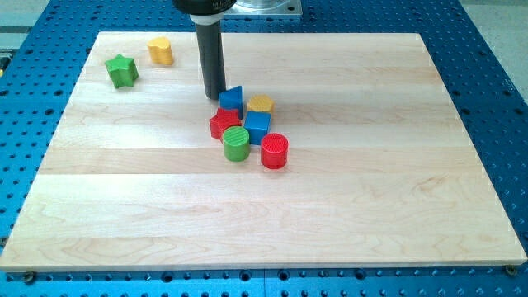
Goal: Place the green star right to the cube
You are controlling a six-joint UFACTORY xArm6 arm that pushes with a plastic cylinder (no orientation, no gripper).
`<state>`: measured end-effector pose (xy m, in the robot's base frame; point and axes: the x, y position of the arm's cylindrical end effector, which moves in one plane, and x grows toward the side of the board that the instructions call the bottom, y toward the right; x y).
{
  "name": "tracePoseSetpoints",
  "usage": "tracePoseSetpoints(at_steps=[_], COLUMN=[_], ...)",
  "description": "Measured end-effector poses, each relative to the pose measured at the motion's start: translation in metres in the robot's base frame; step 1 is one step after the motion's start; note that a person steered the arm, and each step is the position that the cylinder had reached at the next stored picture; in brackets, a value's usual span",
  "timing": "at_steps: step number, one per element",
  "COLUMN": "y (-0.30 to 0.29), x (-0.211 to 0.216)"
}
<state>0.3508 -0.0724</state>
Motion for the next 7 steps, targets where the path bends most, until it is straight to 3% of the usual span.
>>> tracePoseSetpoints(at_steps=[1,2,3,4,5,6,7], y=[0.037,-0.02,-0.156,-0.23,-0.163,-0.155,-0.094], x=[0.006,0.014,0.04,0.003,-0.047,-0.067,-0.061])
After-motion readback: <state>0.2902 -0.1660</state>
